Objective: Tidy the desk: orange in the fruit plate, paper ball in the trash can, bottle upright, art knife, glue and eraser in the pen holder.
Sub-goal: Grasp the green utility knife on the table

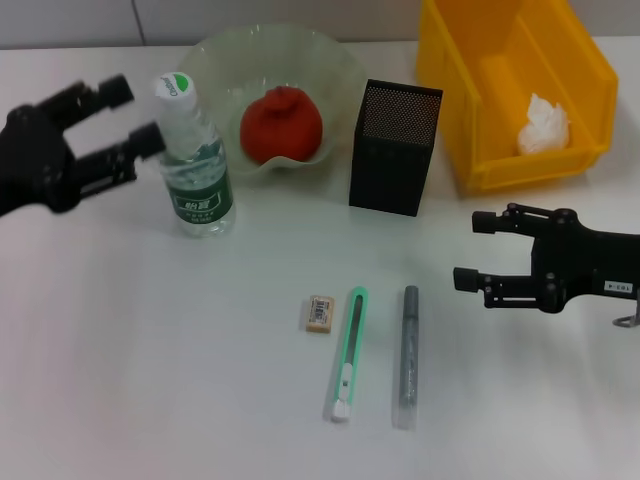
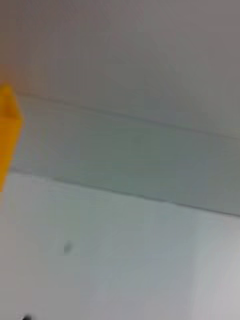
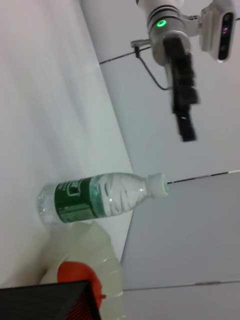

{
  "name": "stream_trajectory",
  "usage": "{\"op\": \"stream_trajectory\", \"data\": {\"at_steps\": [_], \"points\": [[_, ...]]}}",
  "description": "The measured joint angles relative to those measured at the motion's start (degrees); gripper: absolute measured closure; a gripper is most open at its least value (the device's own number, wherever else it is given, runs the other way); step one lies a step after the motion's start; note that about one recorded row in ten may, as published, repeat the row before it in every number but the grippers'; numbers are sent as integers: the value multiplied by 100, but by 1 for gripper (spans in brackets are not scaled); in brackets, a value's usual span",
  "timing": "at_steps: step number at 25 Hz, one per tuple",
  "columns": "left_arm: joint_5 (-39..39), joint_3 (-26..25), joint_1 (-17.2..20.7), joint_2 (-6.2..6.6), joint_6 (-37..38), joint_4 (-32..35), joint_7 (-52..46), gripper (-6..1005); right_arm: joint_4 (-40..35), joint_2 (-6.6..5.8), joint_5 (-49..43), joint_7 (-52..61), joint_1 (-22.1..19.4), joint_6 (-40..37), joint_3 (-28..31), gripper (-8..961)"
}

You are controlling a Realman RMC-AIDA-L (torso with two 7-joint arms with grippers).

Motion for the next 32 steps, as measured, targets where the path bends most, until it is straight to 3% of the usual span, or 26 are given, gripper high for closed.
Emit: {"op": "stream_trajectory", "data": {"at_steps": [2, 3, 7, 9, 13, 19, 32], "points": [[164, 1, 51, 28, 98, 129, -134, 209, -1, -1, 1, 17, 10, -31, 0, 120], [474, 2, 112, 111, 309, 229, -231, 210, -8, -2, 1, 35, 19, -48, 0, 120], [648, 3, 135, 152, 422, 234, -232, 210, -32, -10, 4, 151, 74, -164, 0, 120], [1261, 2, 152, 204, 616, 222, -174, 210, -33, -16, 31, 202, 92, -220, 1, 120], [1577, 2, 154, 109, 591, 101, 95, 211, -31, -17, 72, 239, 104, -233, -13, 120], [2080, -1, 208, -252, 159, -182, 897, 211, 11, -1, 74, 247, 128, -255, -1, 120], [2172, 13, 175, -309, 87, -351, 1161, 212, 12, 22, 74, 247, 127, -221, -5, 120]]}}
